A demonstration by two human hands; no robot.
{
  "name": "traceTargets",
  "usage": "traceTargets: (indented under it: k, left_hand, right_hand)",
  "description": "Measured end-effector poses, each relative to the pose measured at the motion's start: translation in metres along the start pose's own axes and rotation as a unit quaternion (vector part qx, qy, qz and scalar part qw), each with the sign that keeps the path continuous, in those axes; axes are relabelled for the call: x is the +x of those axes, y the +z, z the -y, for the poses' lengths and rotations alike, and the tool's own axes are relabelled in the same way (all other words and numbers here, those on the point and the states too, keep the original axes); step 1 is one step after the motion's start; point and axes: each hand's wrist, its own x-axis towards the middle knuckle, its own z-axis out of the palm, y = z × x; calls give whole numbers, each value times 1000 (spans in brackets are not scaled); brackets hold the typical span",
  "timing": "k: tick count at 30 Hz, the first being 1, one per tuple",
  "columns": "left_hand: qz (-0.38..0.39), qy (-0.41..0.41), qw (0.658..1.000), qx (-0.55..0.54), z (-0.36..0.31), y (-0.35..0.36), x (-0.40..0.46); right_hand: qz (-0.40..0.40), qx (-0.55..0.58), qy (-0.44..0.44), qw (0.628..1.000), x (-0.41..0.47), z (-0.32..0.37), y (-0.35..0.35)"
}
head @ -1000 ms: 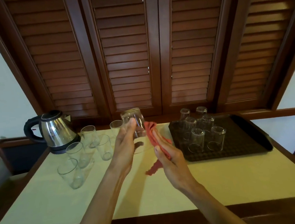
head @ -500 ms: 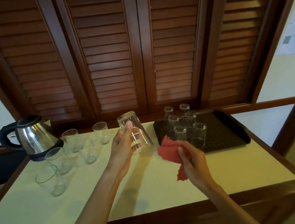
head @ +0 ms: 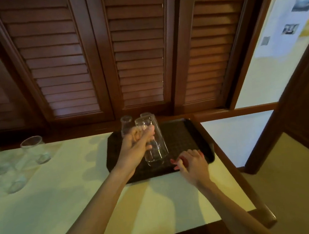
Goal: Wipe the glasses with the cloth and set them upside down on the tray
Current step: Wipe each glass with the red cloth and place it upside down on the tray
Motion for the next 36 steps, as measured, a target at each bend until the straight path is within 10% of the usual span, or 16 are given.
traceTargets:
  k: [19, 36]
  left_hand:
    - [29, 58, 907, 415, 9, 83, 230]
    - [26, -65, 896, 438, 56, 97, 249]
  right_hand:
    - [60, -68, -45, 995, 23, -20, 17]
    - [72, -52, -32, 996, 23, -19, 17]
